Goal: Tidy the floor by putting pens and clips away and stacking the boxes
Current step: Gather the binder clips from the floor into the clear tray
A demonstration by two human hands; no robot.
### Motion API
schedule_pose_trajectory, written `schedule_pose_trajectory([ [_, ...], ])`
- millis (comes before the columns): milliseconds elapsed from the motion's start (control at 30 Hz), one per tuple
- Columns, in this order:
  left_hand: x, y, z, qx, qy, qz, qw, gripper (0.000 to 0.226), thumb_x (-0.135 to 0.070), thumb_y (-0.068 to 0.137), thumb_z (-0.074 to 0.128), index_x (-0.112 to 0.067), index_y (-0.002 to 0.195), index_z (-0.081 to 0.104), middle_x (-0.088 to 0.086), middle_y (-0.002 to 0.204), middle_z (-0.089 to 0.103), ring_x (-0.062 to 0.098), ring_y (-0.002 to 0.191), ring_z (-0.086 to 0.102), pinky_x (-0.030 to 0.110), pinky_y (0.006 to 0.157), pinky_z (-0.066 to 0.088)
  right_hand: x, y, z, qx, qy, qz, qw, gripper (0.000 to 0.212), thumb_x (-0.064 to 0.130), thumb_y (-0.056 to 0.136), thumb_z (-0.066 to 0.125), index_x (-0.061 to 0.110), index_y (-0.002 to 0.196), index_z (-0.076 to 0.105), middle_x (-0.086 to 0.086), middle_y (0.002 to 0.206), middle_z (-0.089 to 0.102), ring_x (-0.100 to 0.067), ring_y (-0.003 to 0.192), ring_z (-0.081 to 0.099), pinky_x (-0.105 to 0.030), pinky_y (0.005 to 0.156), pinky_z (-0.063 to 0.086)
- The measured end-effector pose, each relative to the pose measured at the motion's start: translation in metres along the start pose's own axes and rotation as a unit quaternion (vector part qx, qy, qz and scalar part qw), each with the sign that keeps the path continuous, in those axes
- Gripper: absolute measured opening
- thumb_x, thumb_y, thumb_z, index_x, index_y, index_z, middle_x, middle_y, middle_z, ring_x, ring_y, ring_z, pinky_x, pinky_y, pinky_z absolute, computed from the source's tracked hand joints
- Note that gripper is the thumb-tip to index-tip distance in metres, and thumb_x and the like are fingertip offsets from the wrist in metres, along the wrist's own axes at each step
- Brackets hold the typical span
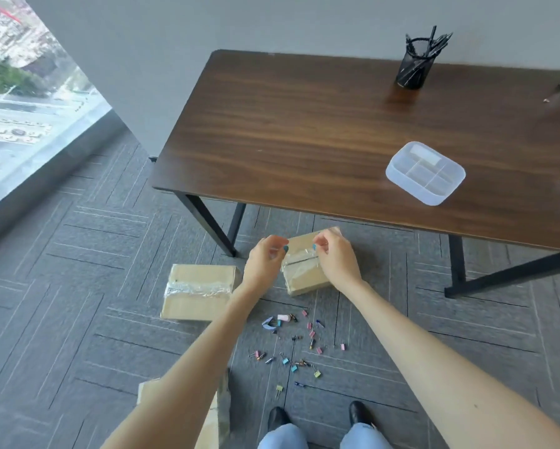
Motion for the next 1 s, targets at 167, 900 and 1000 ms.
schedule_pose_trajectory([
  [167,0.05,-0.042,0.042,-0.024,-0.021,-0.05,0.998,0.018,-0.017,0.094,0.053,-0.018,0.108,0.065,0.004,0.109,0.066,0.017,0.096,0.064,0.043,0.089,0.052,-0.046,-0.033,0.039,0.062,-0.024,-0.019,0.998,0.005,0.011,0.092,0.055,0.012,0.092,0.06,0.0,0.098,0.062,-0.02,0.088,0.058,-0.042,0.076,0.052],
  [900,0.488,0.032,0.362,-0.055,0.062,-0.105,0.991,0.017,-0.016,0.093,0.058,-0.018,0.108,0.064,0.002,0.11,0.066,0.015,0.09,0.062,0.036,0.083,0.053,-0.474,0.015,0.38,0.166,-0.146,-0.087,0.971,0.003,0.01,0.093,0.056,0.012,0.095,0.058,0.0,0.1,0.06,-0.016,0.079,0.06,-0.032,0.067,0.054],
  [1000,0.533,0.051,0.387,-0.066,0.113,-0.092,0.987,0.017,-0.016,0.092,0.055,-0.018,0.107,0.063,0.002,0.108,0.064,0.021,0.093,0.064,0.04,0.079,0.054,-0.504,0.036,0.424,0.183,-0.163,-0.122,0.962,0.003,0.008,0.092,0.056,0.01,0.094,0.056,-0.005,0.102,0.058,-0.018,0.082,0.06,-0.031,0.071,0.055],
])
Point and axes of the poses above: each hand's wrist, its own y-axis towards the middle knuckle, its own z-axis out of the palm, x = y × z, the point moved 1 cm from there along y, towards the middle knuckle
